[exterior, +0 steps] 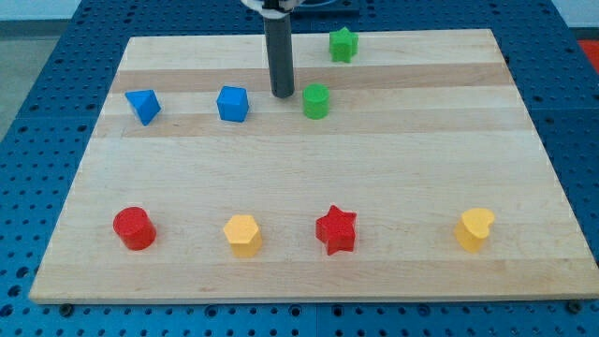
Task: Move your arm diagonally right to the green star
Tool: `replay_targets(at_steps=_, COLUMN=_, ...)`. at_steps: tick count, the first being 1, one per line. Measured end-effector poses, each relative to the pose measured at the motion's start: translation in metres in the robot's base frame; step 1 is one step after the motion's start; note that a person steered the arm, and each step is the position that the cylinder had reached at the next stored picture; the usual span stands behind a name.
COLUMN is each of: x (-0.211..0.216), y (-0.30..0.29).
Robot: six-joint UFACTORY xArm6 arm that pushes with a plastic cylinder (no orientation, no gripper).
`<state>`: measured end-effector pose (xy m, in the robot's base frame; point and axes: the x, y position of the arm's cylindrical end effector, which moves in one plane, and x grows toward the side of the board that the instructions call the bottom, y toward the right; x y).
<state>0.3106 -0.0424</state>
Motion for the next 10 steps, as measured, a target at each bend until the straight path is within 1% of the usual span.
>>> replay_targets(at_steps=3, x=-0.118, y=0.0)
replay_targets(at_steps=5, x=-0.118, y=0.019)
replay_targets(at_steps=6, x=-0.117, y=0.051)
replay_targets(at_steps=7, x=-0.119, y=0.099)
replay_targets(at_steps=9, x=-0.119, y=0.173)
replay_targets(at_steps=10, x=-0.119, y=0.182)
